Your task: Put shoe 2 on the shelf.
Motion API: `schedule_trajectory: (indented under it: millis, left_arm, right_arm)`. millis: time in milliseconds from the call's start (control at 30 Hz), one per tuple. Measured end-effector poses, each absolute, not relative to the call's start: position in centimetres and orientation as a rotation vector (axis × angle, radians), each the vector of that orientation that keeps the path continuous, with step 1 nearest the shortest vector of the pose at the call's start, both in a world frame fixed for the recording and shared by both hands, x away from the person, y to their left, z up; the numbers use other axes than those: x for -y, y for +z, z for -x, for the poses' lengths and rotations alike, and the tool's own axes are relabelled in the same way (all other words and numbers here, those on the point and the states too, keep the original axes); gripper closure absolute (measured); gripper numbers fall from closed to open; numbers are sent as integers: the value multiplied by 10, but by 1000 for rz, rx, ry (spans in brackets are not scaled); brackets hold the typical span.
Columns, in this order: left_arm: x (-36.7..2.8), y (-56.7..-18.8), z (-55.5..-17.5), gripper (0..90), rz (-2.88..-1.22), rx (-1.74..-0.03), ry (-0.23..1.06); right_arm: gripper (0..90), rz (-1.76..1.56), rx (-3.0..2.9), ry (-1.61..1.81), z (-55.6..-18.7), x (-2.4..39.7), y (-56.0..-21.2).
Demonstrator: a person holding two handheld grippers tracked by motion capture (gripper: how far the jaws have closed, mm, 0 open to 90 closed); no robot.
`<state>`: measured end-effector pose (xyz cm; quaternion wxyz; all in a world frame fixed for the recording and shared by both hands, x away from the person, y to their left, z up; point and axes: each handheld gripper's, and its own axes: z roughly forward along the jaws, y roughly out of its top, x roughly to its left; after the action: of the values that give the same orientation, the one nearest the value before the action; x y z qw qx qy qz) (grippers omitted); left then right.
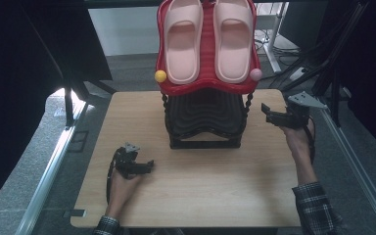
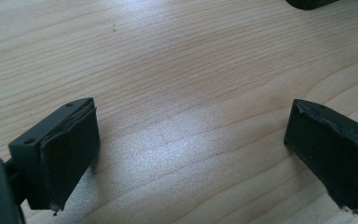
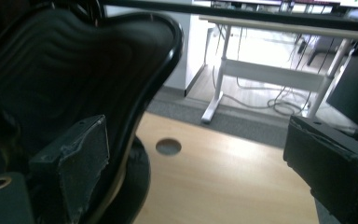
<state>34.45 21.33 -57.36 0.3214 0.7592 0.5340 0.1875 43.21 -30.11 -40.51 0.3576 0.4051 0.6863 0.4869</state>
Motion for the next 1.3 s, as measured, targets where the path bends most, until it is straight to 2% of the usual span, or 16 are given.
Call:
schedule_trajectory:
  millis: [500, 1300]
  left_arm:
    - [-213, -574, -344, 31, -1989, -1406, 493]
    - [-213, -574, -344, 32, -1989, -1409, 497]
  right_arm:
    - [65, -1074, -1857, 1211, -398, 324, -439]
    - [65, -1097, -2113, 1084, -360, 303, -514]
